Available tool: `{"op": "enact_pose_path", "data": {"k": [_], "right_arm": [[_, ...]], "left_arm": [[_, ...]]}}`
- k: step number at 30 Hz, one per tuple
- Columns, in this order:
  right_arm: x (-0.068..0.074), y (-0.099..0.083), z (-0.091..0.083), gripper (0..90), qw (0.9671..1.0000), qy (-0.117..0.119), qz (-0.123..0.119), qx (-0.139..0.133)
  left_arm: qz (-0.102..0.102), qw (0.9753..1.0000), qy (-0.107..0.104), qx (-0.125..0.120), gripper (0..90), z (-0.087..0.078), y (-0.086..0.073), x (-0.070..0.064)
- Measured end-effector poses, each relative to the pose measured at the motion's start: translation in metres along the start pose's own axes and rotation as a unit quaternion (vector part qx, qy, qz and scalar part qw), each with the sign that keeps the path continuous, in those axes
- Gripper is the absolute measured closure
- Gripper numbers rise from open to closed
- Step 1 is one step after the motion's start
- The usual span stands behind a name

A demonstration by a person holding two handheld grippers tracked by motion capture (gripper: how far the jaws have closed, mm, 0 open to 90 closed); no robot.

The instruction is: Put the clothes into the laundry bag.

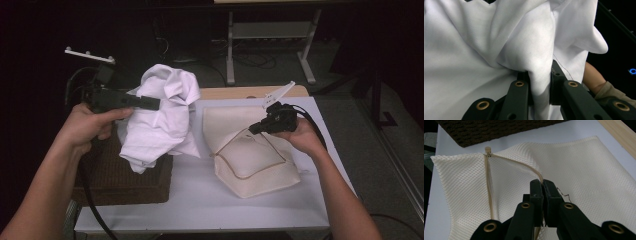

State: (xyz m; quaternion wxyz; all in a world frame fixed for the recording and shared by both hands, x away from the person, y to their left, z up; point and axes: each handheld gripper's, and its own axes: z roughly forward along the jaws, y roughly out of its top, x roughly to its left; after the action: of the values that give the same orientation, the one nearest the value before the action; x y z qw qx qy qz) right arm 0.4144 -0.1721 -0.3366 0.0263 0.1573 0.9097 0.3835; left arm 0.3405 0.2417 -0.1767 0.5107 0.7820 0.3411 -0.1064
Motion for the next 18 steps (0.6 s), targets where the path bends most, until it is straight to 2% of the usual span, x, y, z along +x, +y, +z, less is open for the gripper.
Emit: {"op": "enact_pose_path", "data": {"k": [1, 5, 9, 12, 14, 18], "right_arm": [[-0.001, -0.002, 0.002, 85.7, 1.0000, 0.003, 0.007, 0.005], [-0.001, -0.006, 0.009, 85.8, 1.0000, 0.003, 0.007, 0.004], [0.000, -0.011, 0.015, 85.8, 0.9998, 0.005, 0.016, 0.007], [-0.002, -0.015, 0.017, 85.8, 0.9997, 0.007, 0.021, 0.008], [-0.002, -0.017, 0.017, 85.8, 0.9997, 0.006, 0.024, 0.008], [-0.001, -0.016, 0.014, 85.8, 0.9997, 0.005, 0.025, 0.002]], "left_arm": [[0.005, 0.9999, -0.008, 0.005, 80.1, 0.006, 0.002, -0.003], [0.024, 0.9984, -0.044, 0.025, 80.1, 0.035, 0.004, -0.017], [0.036, 0.9951, -0.062, 0.068, 80.1, 0.070, -0.002, -0.025], [0.039, 0.9913, -0.083, 0.094, 80.1, 0.092, -0.013, -0.028], [0.032, 0.9879, -0.107, 0.108, 80.1, 0.104, -0.020, -0.026], [0.024, 0.9807, -0.131, 0.143, 80.0, 0.132, -0.036, -0.021]]}}
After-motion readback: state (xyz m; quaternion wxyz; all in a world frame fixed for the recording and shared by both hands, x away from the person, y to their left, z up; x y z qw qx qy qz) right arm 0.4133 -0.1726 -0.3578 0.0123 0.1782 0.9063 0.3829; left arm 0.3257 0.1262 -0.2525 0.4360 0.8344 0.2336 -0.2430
